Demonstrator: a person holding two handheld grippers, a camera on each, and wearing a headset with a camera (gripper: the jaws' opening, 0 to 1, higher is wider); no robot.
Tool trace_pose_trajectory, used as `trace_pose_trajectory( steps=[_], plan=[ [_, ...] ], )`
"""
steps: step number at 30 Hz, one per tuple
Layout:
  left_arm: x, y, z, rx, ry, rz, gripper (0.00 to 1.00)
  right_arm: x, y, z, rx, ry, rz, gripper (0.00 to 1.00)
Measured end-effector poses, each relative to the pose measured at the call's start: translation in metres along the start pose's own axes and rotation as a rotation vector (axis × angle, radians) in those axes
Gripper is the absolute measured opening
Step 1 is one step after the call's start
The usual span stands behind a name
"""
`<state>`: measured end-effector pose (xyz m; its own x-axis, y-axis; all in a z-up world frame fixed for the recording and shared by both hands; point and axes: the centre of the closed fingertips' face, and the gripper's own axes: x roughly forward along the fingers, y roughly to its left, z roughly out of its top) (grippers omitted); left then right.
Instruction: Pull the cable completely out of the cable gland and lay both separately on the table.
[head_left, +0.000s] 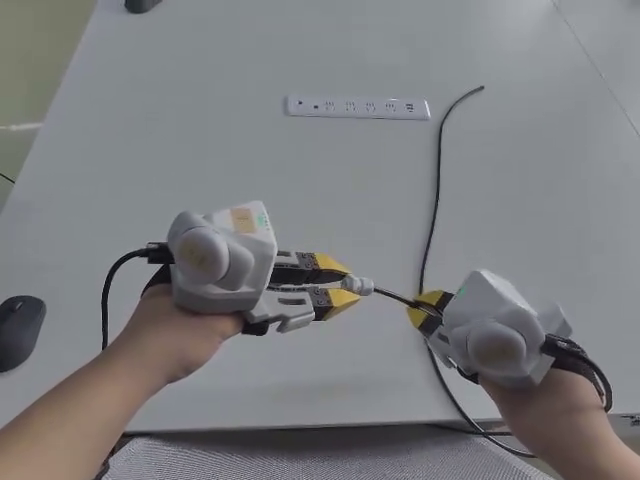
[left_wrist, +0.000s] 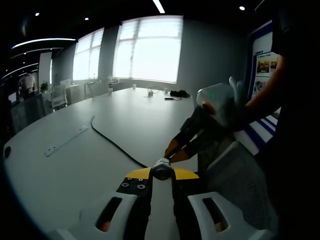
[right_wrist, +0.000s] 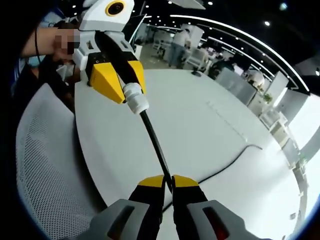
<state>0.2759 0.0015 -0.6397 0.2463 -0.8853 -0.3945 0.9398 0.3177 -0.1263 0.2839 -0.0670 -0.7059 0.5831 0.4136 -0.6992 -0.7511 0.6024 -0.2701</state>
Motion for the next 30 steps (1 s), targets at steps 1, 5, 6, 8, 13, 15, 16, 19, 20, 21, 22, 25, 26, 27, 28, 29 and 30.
trace_pose_trajectory(
  steps=[1,5,6,8,13,15,16,19,20,21,22,25,26,27,28,29,30],
  plan=[
    [0.000,0.000,0.000,0.000,0.000,0.001,0.15,0.000,0.000,0.000,-0.002,0.002,-0.001,0.00],
    [-0.002,0.002,-0.002,-0.001,0.000,0.008,0.15,0.002,-0.003,-0.004,-0.007,0.015,-0.004,0.00],
    [-0.002,0.002,-0.002,-0.003,0.002,0.008,0.15,0.002,-0.003,-0.004,-0.008,0.016,-0.004,0.00],
    [-0.003,0.003,-0.003,-0.002,-0.001,0.011,0.15,0.004,-0.003,-0.006,-0.004,0.023,-0.001,0.00],
    [-0.005,0.004,-0.005,-0.011,-0.003,0.016,0.15,0.007,-0.002,-0.012,-0.003,0.040,-0.001,0.00],
    [-0.006,0.005,-0.006,-0.016,-0.006,0.019,0.15,0.008,-0.003,-0.013,0.005,0.048,-0.005,0.00],
    [-0.006,0.005,-0.006,-0.018,-0.009,0.020,0.15,0.008,-0.004,-0.014,0.009,0.053,-0.007,0.00],
    [-0.006,0.006,-0.010,-0.020,-0.002,0.022,0.15,0.009,-0.005,-0.014,0.014,0.056,-0.006,0.00],
    [-0.006,0.006,-0.011,-0.020,-0.002,0.021,0.15,0.010,-0.006,-0.013,0.011,0.056,-0.006,0.00],
    [-0.006,0.006,-0.012,-0.022,0.000,0.021,0.15,0.010,-0.006,-0.012,0.010,0.055,-0.007,0.00],
    [-0.006,0.006,-0.013,-0.024,0.000,0.022,0.15,0.010,-0.007,-0.011,0.009,0.055,-0.008,0.00],
    [-0.006,0.006,-0.014,-0.027,-0.002,0.022,0.15,0.011,-0.010,-0.008,0.002,0.057,-0.010,0.00],
    [-0.006,0.006,-0.014,-0.027,-0.001,0.022,0.15,0.012,-0.012,-0.007,-0.003,0.060,-0.012,0.00],
    [-0.006,0.006,-0.015,-0.025,-0.001,0.024,0.15,0.012,-0.013,-0.006,-0.005,0.060,-0.014,0.00],
    [-0.006,0.007,-0.016,-0.024,-0.002,0.024,0.15,0.012,-0.015,-0.004,-0.007,0.059,-0.016,0.00],
    [-0.006,0.007,-0.017,-0.024,-0.002,0.026,0.15,0.012,-0.016,-0.003,-0.011,0.057,-0.017,0.00],
    [-0.006,0.008,-0.018,-0.025,-0.003,0.028,0.15,0.013,-0.018,0.000,-0.014,0.055,-0.019,0.00]
  ],
)
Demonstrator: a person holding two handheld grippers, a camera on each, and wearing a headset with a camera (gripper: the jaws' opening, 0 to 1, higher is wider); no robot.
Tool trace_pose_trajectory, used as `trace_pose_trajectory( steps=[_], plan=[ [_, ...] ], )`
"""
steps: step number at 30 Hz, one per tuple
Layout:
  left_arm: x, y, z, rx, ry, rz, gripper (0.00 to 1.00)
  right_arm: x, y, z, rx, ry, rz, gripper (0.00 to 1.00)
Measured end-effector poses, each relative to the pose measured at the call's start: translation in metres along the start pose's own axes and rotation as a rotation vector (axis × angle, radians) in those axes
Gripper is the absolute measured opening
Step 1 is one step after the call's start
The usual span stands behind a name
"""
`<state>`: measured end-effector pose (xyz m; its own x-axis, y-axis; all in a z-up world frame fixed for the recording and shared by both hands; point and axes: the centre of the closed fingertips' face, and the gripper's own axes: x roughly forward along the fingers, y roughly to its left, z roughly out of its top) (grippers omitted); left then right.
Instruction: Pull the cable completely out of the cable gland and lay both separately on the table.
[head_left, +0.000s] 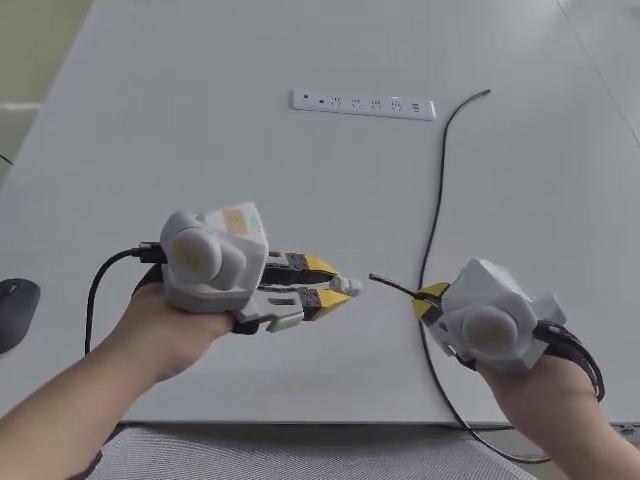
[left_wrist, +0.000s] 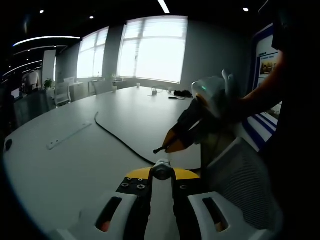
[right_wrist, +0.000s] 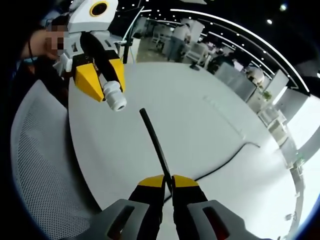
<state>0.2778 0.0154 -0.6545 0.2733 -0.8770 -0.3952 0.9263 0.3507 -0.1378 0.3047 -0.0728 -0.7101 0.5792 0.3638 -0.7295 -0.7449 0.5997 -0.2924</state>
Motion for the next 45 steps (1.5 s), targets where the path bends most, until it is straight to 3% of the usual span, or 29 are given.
trace_pose_trajectory(
  steps=[8,22,25,39,45],
  plan=[
    [-0.001,0.003,-0.011,-0.014,-0.008,0.011,0.15,0.005,-0.006,0.018,-0.033,-0.005,0.003,0.00],
    [-0.016,0.010,-0.034,-0.071,-0.019,0.052,0.15,0.025,-0.018,0.055,-0.026,-0.004,0.016,0.00],
    [-0.018,0.013,-0.043,-0.084,-0.013,0.065,0.15,0.034,-0.014,0.064,-0.034,-0.004,0.035,0.00],
    [-0.032,0.025,-0.055,-0.111,-0.039,0.115,0.15,0.067,0.006,0.097,-0.113,-0.006,0.094,0.00],
    [-0.040,0.027,-0.070,-0.138,-0.035,0.137,0.15,0.083,0.016,0.112,-0.158,-0.006,0.121,0.00]
  ],
)
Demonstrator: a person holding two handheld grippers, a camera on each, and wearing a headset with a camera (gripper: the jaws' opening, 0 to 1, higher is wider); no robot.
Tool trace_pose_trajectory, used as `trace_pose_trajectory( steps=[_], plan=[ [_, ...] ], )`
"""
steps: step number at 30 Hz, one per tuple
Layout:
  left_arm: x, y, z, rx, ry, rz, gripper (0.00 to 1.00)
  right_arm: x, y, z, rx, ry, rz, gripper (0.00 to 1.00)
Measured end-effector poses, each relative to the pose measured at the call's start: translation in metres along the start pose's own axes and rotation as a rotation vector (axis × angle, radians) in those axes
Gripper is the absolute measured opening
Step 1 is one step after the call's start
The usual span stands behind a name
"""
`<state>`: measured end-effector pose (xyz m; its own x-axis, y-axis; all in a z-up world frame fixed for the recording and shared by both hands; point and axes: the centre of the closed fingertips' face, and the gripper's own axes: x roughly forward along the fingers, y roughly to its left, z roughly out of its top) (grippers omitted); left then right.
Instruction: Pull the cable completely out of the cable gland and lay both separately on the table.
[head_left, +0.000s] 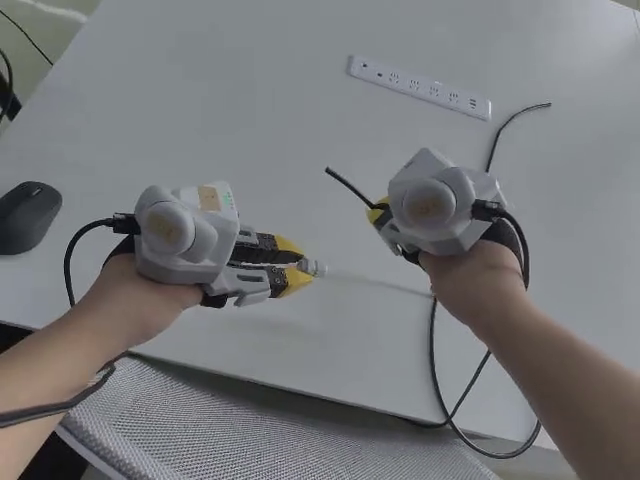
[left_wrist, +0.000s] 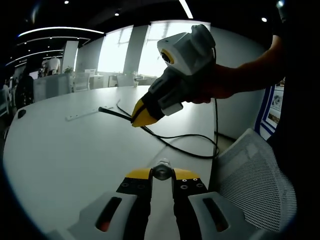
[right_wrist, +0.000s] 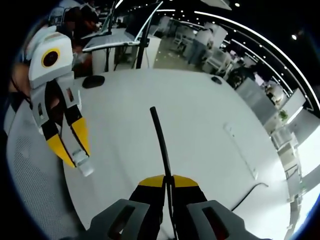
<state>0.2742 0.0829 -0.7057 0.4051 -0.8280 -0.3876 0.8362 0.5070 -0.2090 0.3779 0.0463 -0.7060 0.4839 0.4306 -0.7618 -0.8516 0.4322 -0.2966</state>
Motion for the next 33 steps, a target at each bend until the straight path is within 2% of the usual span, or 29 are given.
trace_pose_trajectory(
  steps=[8,15,25,33],
  plan=[
    [-0.009,0.008,-0.012,-0.033,0.005,0.026,0.15,0.022,0.009,0.026,-0.049,-0.015,0.041,0.00],
    [-0.013,0.016,-0.018,-0.042,-0.002,0.048,0.15,0.040,0.024,0.041,-0.099,-0.021,0.075,0.00],
    [-0.018,0.025,-0.033,-0.063,0.001,0.073,0.15,0.064,0.047,0.055,-0.221,-0.017,0.129,0.00],
    [-0.022,0.035,-0.044,-0.075,0.001,0.096,0.15,0.085,0.064,0.055,-0.273,0.004,0.166,0.00]
  ],
)
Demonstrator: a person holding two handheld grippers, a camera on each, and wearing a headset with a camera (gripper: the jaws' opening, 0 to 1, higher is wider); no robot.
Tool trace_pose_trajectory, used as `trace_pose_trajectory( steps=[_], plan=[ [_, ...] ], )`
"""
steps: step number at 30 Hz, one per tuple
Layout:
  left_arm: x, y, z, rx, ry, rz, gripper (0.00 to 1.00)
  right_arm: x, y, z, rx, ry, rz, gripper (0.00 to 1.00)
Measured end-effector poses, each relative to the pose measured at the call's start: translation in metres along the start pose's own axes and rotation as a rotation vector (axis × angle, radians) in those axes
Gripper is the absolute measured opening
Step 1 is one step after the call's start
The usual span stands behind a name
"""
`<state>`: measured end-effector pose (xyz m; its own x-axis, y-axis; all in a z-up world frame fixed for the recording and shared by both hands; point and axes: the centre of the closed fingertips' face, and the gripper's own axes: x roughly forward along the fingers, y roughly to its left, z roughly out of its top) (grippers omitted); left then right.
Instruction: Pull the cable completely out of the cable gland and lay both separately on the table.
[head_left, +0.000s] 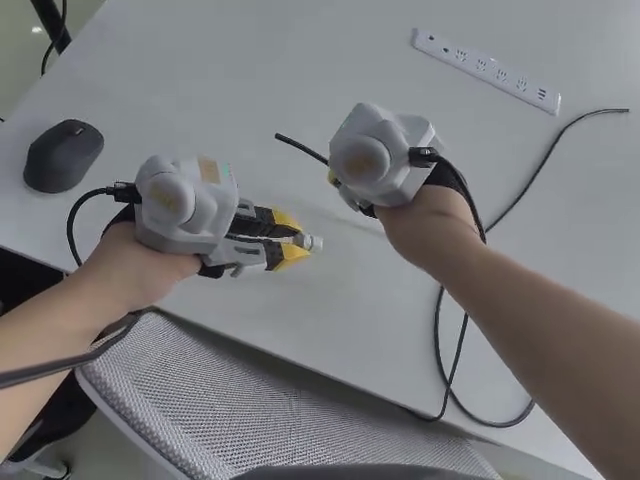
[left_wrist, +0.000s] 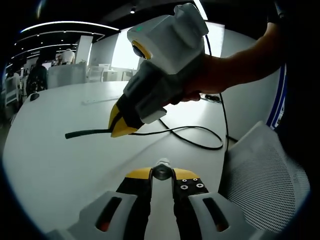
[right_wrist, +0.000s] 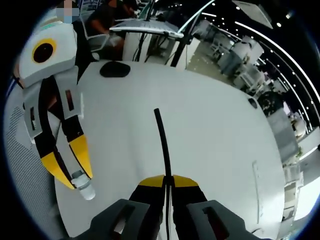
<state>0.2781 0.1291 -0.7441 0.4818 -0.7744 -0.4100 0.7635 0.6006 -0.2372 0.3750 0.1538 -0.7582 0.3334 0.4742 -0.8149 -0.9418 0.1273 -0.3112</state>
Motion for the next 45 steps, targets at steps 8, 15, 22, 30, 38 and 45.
trace_pose_trajectory(
  steps=[8,15,22,30,38,45],
  plan=[
    [-0.002,0.010,-0.008,-0.008,0.003,0.022,0.15,0.021,0.024,0.002,-0.079,0.005,0.063,0.00],
    [0.001,0.020,-0.019,-0.016,0.010,0.034,0.15,0.039,0.038,-0.007,-0.086,0.033,0.108,0.00],
    [0.007,0.025,-0.033,-0.027,0.040,0.035,0.15,0.047,0.045,-0.011,-0.059,0.047,0.143,0.00],
    [0.007,0.025,-0.042,-0.045,0.062,0.038,0.15,0.053,0.048,-0.013,-0.032,0.048,0.164,0.00],
    [0.006,0.026,-0.051,-0.055,0.076,0.041,0.15,0.051,0.046,-0.010,-0.031,0.037,0.158,0.00],
    [0.007,0.025,-0.058,-0.047,0.099,0.039,0.16,0.050,0.047,-0.010,-0.029,0.026,0.159,0.00]
  ],
)
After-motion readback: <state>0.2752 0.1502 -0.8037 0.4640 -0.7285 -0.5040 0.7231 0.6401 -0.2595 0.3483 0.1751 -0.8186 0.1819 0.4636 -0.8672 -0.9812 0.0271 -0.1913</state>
